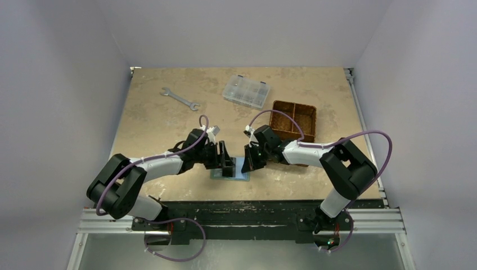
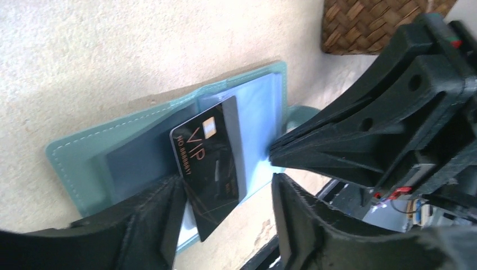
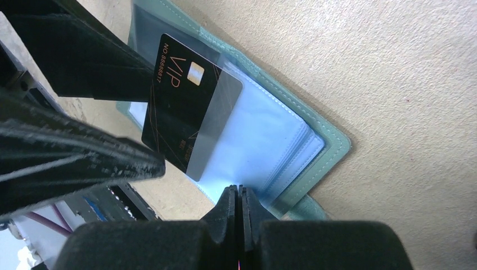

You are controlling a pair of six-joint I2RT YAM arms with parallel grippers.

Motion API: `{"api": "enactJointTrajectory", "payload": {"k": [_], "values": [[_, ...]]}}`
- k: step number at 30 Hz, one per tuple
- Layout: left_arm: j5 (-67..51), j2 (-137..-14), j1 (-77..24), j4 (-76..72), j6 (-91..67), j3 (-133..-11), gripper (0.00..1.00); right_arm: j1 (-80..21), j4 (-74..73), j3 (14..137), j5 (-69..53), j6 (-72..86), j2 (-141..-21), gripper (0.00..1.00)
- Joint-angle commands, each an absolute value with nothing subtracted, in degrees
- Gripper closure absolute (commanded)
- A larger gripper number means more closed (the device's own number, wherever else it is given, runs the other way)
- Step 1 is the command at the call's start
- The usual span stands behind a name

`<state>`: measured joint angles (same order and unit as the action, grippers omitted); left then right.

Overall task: Put the credit cards into the card holder
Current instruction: Insert the credit card into the card holder.

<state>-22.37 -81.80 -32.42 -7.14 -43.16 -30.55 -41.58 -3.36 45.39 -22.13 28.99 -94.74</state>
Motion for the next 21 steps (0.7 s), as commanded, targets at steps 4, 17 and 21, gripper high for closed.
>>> {"api": "enactJointTrajectory", "payload": {"k": [4,17,21], "values": [[-20.96,-82.53,-33.13,-5.59,-41.85,-31.09,0.61,-41.26,-5.69,45.13,-18.54,27.16,-95.28,1.00],[-17.42,-83.50,-37.64,-4.11,-41.56,-34.34,0.50,-41.23,-5.35,44.60,-19.16,27.90,-94.66,1.00],[-16.10,-81.54,-37.66,-0.15,-39.48,-35.33,0.39,-40.83,-8.56,44.95,-17.01,27.01,-93.16,1.00]]}}
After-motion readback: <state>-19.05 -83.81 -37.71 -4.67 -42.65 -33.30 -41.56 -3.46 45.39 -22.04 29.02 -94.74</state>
